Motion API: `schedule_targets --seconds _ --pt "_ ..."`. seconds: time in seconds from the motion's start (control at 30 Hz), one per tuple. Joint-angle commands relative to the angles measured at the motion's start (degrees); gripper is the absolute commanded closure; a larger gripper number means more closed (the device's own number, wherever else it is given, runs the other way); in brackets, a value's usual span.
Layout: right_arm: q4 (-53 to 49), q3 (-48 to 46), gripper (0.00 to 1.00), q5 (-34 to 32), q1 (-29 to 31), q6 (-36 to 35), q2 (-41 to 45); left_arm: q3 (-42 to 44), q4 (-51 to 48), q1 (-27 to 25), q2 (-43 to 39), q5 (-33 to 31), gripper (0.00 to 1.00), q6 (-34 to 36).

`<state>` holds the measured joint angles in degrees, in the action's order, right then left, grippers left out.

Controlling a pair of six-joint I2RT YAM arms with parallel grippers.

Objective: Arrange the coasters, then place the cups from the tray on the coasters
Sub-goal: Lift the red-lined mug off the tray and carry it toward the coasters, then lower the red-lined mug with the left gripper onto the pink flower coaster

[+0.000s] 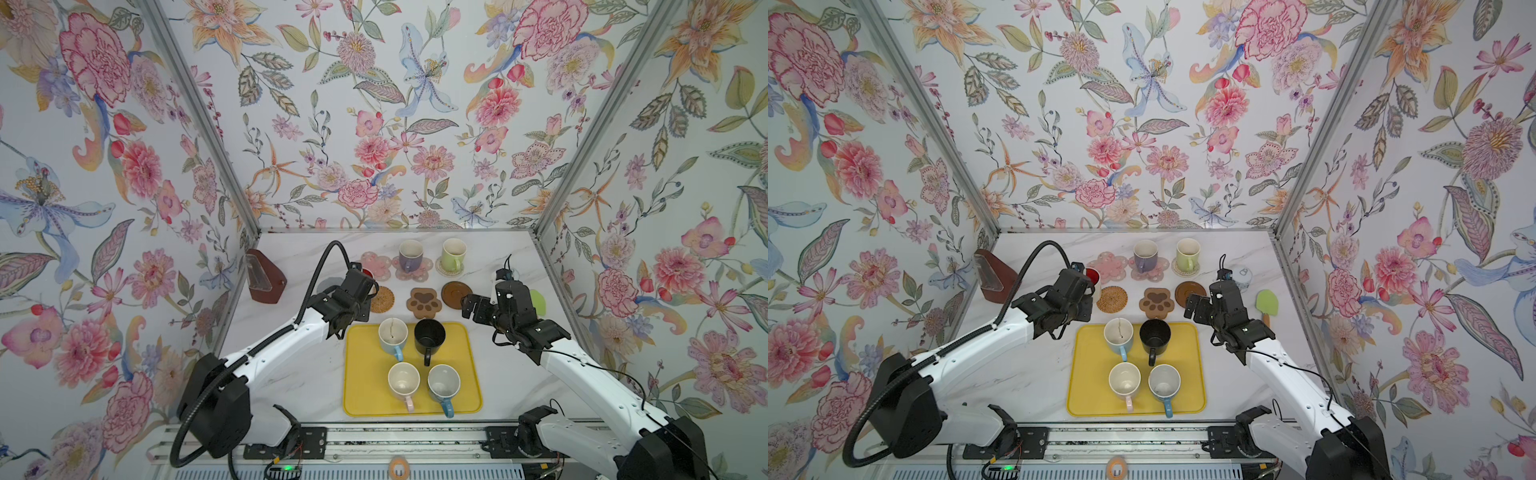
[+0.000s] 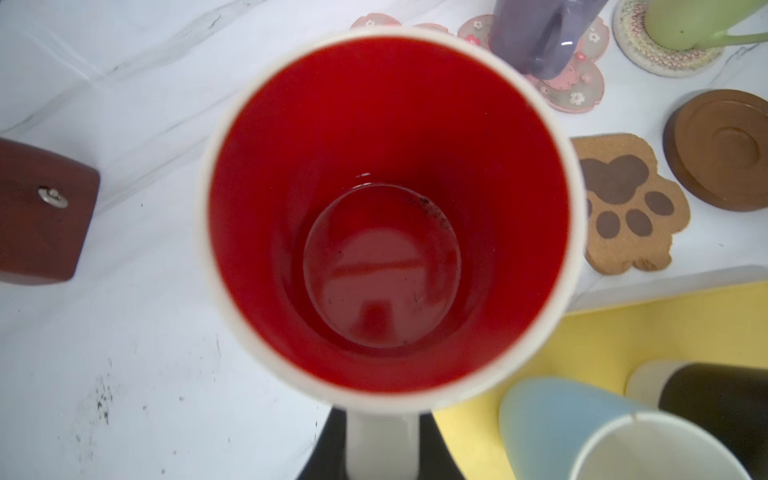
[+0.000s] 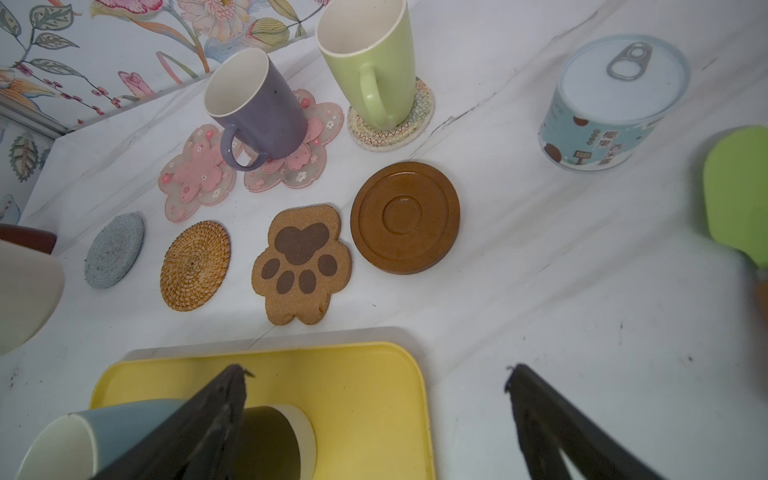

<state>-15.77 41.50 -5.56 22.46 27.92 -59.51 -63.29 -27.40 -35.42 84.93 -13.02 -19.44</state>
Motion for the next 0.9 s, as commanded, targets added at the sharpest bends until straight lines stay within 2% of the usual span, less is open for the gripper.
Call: schedule_targets --seconds 0.0,0.33,0.6,0.87 --pt "-1.38 -1.55 0.01 -0.82 -0.35 0.5 2.99 -7.99 6.4 1.52 7.29 -0.28 1.0 4.82" --pt "-4.43 -3.25 0.01 -1.28 -1.17 0.49 7.53 -26.79 5.95 5.67 27.77 1.21 1.0 5.06" --pt "-5.59 -3.4 0.01 -1.0 -1.89 0.08 8.27 -33.32 7.35 7.25 34.56 1.0 1.0 4.95" --pt "-5.6 -3.35 0.01 -1.27 -2.24 -0.06 8.62 -35.39 8.94 7.72 37.75 0.12 1.0 3.22"
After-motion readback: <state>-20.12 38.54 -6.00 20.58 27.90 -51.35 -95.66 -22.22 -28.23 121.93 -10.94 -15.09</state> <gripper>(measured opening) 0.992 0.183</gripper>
